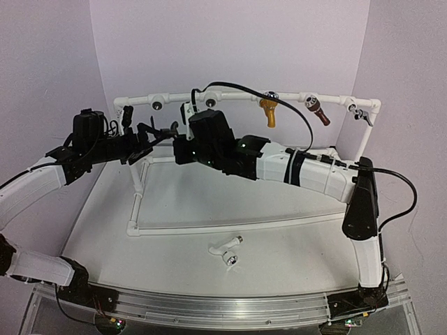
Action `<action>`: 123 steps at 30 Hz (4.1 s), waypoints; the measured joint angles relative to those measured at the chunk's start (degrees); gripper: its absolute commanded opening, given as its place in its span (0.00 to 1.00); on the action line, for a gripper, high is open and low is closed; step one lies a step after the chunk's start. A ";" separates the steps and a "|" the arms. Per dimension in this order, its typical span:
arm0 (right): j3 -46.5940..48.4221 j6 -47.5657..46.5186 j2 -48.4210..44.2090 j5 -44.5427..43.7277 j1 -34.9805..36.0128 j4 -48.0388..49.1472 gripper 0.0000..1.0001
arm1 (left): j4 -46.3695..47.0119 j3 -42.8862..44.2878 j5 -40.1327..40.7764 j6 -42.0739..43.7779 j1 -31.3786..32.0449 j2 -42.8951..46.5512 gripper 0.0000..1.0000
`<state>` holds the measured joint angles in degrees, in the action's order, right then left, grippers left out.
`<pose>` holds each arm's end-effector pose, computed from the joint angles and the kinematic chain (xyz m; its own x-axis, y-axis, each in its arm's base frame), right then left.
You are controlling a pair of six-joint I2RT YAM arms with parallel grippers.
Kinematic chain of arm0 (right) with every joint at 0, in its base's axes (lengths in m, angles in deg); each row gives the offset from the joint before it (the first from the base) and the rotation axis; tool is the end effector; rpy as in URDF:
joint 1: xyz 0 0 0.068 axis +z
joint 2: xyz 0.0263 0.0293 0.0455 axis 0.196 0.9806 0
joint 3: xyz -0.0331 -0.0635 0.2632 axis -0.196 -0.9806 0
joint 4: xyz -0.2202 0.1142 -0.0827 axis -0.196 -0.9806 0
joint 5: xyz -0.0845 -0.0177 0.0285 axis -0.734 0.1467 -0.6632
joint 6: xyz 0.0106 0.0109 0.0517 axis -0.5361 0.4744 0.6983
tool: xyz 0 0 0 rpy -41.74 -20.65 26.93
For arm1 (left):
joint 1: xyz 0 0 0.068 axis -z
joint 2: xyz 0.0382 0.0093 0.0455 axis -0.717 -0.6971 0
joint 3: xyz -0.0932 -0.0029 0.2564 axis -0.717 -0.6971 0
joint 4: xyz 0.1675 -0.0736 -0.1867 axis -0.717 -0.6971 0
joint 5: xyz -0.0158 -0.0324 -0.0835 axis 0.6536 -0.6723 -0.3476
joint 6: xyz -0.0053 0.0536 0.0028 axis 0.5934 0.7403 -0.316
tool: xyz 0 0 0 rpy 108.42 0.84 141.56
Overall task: Install the water faucets
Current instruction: Pass from the right arm to the left, then pass from the left arm to the right
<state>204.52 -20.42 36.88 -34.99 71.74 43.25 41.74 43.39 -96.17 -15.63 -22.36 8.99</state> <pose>0.2620 0.4446 0.3331 -0.3671 -0.0408 -0.9293 -0.6501 0.7258 0.2249 0.2424 -0.1222 0.3476 -0.6590 -0.3181 -0.6816 0.4271 0.5876 -0.6872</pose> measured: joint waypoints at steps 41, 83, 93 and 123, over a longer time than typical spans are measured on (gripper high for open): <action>2.13 -4.78 0.88 2.14 1.79 2.00 0.92 | 5.34 1.80 0.59 -0.92 -0.75 -0.87 0.00; 1.43 -38.56 -4.25 57.27 -8.50 -13.51 0.65 | -27.38 16.25 -28.46 53.50 0.75 -7.82 0.00; 2.45 -37.79 -2.63 63.20 -9.16 -13.57 0.54 | -29.18 16.54 -28.53 55.29 1.16 -7.97 0.00; 3.11 -38.04 -0.08 63.54 -9.35 -14.16 0.00 | -26.07 15.76 -24.37 49.62 0.86 -6.66 0.77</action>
<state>207.63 -58.46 36.81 28.55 62.39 29.09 15.66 59.15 -120.53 33.99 -21.50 2.32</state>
